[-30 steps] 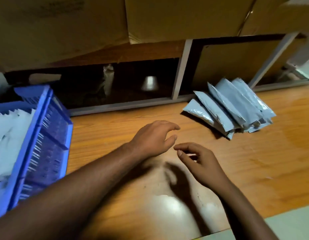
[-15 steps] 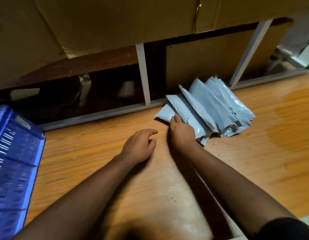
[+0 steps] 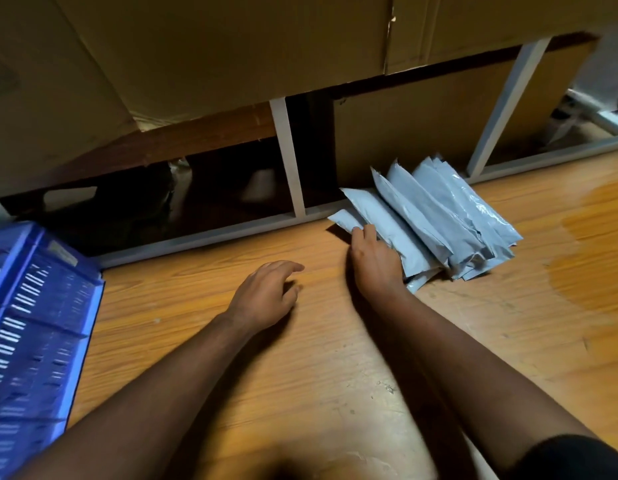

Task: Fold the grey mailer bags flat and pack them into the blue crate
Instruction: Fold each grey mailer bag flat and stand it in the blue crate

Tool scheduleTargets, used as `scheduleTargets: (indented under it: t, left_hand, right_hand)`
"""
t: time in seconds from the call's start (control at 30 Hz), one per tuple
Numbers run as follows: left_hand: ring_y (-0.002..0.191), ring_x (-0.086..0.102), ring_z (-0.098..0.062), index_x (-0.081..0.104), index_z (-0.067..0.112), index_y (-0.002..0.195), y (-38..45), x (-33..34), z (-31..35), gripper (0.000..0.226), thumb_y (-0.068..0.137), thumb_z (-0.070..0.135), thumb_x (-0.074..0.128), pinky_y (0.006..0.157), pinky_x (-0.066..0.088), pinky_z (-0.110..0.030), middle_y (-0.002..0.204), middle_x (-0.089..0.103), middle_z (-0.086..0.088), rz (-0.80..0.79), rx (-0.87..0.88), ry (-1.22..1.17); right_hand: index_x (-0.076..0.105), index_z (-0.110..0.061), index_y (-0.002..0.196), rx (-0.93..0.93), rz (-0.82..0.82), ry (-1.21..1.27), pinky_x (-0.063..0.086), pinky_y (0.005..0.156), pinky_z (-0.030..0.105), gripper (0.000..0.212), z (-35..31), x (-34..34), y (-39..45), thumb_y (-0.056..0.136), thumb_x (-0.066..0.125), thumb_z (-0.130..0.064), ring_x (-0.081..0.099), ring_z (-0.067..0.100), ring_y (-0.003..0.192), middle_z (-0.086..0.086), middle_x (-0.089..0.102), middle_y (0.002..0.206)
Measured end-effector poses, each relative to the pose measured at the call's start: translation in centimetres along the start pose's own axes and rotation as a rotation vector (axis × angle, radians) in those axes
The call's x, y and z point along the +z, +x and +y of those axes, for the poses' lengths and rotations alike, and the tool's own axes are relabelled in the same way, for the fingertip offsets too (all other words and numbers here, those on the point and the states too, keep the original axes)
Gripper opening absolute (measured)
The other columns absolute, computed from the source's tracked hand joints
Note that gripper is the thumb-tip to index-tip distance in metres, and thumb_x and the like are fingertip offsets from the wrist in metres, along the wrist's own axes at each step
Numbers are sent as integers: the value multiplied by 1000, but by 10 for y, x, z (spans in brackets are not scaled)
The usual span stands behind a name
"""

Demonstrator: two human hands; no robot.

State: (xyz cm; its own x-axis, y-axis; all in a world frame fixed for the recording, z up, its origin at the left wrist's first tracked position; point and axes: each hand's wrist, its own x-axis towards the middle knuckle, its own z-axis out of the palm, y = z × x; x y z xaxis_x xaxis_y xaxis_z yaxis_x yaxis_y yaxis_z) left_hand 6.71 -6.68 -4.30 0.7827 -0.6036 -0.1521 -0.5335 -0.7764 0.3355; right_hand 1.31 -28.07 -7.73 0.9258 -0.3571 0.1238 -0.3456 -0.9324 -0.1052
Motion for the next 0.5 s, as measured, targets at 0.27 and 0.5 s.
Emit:
scheduleTargets:
  t: [0.27, 0.5]
  left_hand:
    - [138, 41, -8, 48, 32, 146, -9, 1, -12, 44, 103, 35, 55, 111, 37, -34, 149, 50, 13, 34, 45, -33]
    - [145, 29, -12, 40, 29, 153, -26, 8, -39, 66, 94, 34, 69, 115, 34, -30, 162, 33, 7, 196, 212, -60]
  right_hand:
    - [64, -11, 110, -2, -39, -182, 35, 56, 35, 18, 11, -13, 11, 95, 56, -6, 68, 29, 81, 11, 58, 117]
    - [75, -17, 87, -406, 177, 91, 40, 57, 38, 12, -12, 8, -26, 78, 69, -13, 61, 34, 72, 6, 60, 84]
